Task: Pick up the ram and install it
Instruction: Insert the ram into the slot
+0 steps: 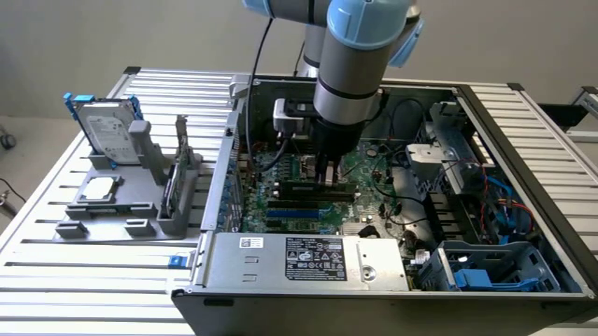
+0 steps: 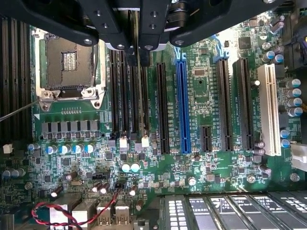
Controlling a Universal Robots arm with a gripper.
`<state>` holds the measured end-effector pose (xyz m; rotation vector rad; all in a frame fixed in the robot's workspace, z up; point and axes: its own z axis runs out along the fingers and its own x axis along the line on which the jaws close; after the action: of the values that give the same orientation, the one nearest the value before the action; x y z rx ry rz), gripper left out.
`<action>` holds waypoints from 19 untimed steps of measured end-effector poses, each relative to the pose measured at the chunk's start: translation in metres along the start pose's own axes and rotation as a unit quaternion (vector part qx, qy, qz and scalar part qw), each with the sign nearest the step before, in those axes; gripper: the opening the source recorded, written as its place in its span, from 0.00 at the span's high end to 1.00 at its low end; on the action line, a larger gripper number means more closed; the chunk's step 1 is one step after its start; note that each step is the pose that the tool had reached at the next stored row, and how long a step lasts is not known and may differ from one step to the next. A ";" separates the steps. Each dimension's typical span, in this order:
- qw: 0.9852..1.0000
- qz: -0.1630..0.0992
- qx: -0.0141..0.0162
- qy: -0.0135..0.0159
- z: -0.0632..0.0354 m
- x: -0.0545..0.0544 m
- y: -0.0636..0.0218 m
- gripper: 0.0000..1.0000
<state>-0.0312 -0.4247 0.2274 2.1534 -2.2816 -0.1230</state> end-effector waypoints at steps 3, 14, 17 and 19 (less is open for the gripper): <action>1.000 -0.001 0.000 0.000 0.0014 0.000 0.0000 0.86; 1.000 -0.001 0.000 0.000 0.0037 0.001 0.0002 0.86; 1.000 -0.001 0.000 0.000 0.0045 0.001 0.0001 0.86; 1.000 -0.001 0.000 0.000 0.0048 0.001 0.0001 0.86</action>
<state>-0.0316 -0.4250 0.2226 2.1559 -2.2792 -0.1222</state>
